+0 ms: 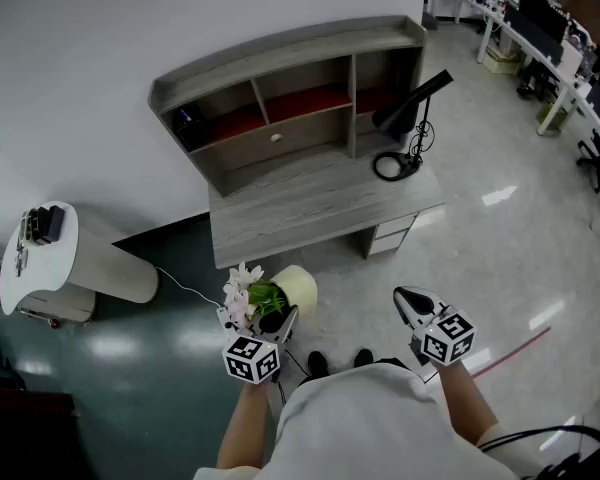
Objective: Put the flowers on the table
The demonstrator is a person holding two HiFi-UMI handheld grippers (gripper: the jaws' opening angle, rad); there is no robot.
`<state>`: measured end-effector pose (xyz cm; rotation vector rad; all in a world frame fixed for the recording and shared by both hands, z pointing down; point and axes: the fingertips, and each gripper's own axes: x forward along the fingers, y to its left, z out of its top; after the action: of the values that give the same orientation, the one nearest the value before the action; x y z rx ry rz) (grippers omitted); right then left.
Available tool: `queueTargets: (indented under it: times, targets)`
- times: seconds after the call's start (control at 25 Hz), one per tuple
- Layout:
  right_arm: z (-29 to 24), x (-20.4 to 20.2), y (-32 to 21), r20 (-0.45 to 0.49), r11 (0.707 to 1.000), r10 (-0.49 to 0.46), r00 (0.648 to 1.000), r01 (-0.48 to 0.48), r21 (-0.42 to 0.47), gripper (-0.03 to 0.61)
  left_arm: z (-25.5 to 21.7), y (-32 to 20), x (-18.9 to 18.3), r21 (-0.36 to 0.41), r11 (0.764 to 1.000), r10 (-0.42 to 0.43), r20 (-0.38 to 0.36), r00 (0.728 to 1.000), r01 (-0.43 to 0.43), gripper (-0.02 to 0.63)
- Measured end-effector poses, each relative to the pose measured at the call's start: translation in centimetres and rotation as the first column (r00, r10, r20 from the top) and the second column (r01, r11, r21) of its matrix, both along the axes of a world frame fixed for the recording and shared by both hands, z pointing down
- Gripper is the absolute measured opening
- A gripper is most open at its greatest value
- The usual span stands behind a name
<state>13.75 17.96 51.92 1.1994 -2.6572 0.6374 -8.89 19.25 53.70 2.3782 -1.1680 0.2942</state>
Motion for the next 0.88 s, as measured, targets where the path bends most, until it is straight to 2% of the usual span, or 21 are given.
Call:
queueTargets:
  times: [0.48,0.88]
  targets:
    - [-0.7,1.7,-0.6,0.0,1.0,-0.023,1.0,0.023,0.014,0.018,0.0,0.0,1.6,-0.003,1.0,-0.016,0.001,1.0,0.016,0.051]
    - [-0.4,3.0,-0.6,0.037,0.999,-0.042,0.998,0.041,0.009,0.02,0.0,0.3,2.8,-0.003,1.0,-0.022,0.02,1.0,0.022,0.051]
